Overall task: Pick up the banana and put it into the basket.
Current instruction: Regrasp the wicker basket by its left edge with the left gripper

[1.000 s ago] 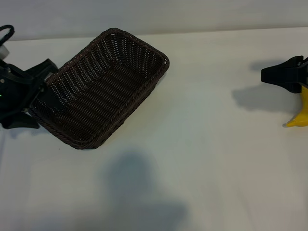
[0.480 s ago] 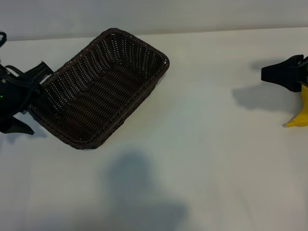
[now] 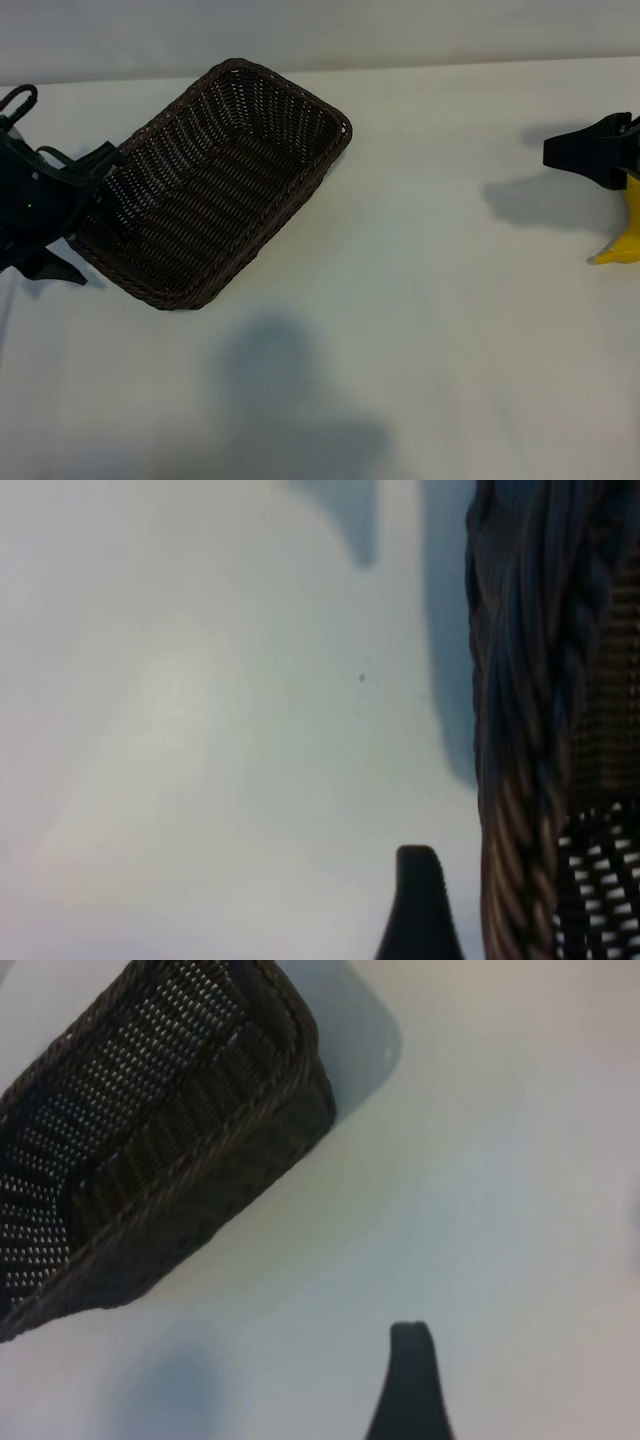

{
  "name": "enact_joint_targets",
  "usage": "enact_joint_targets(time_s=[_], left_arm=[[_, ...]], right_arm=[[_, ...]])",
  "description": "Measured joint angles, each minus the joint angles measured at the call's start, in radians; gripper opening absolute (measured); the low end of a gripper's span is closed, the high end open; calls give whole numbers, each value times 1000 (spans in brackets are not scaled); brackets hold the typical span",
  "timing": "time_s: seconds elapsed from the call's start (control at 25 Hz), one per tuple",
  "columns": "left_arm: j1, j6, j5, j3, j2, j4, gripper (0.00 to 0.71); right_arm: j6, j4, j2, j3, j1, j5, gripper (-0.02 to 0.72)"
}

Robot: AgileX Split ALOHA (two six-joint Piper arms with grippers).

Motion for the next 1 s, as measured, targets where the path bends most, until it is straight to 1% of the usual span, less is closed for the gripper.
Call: enact_joint_targets(time_s=[0.4, 0.52, 0.64, 0.76, 1.0], left_arm=[[-1, 0, -66, 0, 93, -9, 560], [-13, 0, -82, 0, 129, -10, 560], [-23, 0, -120, 0, 159, -11, 560], [-26, -1, -147, 0, 184, -14, 560], [-26, -1, -182, 20, 200, -14, 557]], right_arm=[[0, 3, 0, 0, 0, -6, 566], [0, 3, 0, 0, 0, -7, 566], [0, 4, 0, 0, 0, -8, 566], [0, 4, 0, 0, 0, -8, 566], [0, 4, 0, 0, 0, -14, 566]])
